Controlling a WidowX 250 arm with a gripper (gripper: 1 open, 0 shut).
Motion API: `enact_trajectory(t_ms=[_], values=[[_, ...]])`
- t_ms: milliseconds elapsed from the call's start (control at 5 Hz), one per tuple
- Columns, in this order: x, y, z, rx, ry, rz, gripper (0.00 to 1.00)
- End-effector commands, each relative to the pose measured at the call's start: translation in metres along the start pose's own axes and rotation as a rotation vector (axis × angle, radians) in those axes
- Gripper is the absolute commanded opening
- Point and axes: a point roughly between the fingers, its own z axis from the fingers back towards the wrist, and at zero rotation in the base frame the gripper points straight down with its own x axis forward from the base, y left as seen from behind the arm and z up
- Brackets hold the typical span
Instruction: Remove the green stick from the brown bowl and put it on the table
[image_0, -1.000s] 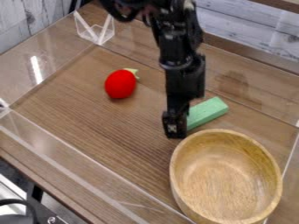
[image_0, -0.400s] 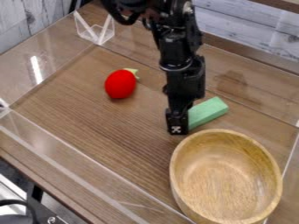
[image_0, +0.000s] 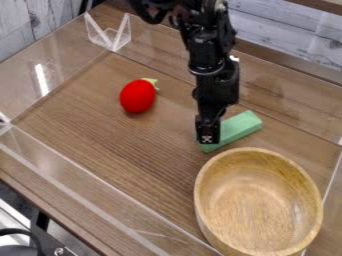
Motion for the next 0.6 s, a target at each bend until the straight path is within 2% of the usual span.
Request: enact_trajectory(t_ms=[0,200,400], values=[[0.009,0.002,0.01,0.026,-0.015,-0.036,1.0],[0.015,-0.008,0.01,0.05,-0.014,0.043,1.0],[0.012,-0.003,0.022,0.073,-0.026,0.089,1.0]])
